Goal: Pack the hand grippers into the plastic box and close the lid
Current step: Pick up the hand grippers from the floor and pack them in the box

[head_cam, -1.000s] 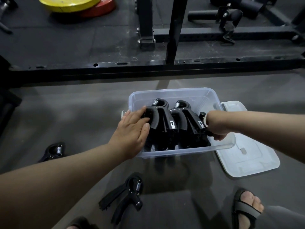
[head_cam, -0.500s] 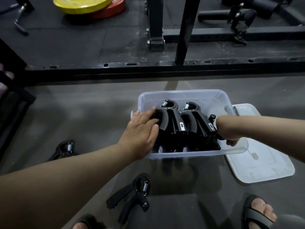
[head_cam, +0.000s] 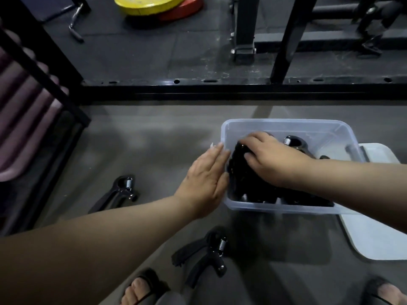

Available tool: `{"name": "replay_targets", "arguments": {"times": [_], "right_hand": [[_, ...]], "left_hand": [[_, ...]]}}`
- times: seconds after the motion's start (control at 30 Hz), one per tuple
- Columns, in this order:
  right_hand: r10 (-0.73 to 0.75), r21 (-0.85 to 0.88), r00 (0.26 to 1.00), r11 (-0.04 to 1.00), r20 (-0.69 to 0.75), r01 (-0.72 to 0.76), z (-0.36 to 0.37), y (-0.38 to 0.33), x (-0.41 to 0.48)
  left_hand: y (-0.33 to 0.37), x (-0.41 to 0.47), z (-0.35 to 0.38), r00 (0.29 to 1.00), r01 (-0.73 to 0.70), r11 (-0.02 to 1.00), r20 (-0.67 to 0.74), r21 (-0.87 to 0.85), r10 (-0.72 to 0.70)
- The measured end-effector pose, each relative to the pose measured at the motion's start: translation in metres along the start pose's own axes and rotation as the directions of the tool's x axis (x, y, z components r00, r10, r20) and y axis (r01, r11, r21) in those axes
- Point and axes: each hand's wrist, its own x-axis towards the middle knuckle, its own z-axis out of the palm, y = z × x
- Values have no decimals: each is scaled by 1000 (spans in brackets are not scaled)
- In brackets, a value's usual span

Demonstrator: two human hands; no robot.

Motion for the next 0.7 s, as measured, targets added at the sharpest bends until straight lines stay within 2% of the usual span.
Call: {"name": "replay_targets", "arguments": {"times": [0.13, 0.23, 0.3, 0.43, 0.57, 0.67, 0.7], "right_hand": [[-30, -24, 999, 999, 26, 31, 16, -26, 16], [-63, -74, 997, 995, 32, 65, 28, -39, 28], [-59, -94, 997, 994, 47, 63, 36, -47, 36], [-39, -166, 999, 985, 21, 42, 56, -58, 41], [-20, -265, 1000, 964, -19, 14, 70, -58, 42], [-20, -300, 999, 954, -51, 4, 73, -58, 42], [-30, -303, 998, 953, -60, 11, 74, -58, 43]], "left_hand": [[-38, -26, -5, 974, 214, 973, 56, 83, -219], [-76, -40, -13, 904, 350, 901, 161, 255, -397], [-100, -48, -20, 822, 407, 827, 240, 389, -517], [-136, -59, -37, 588, 539, 647, 310, 538, -747], [-168, -73, -43, 440, 598, 523, 297, 607, -847], [-182, -82, -42, 292, 621, 454, 349, 639, -890], [-184, -84, -42, 266, 626, 443, 358, 642, -895]]}}
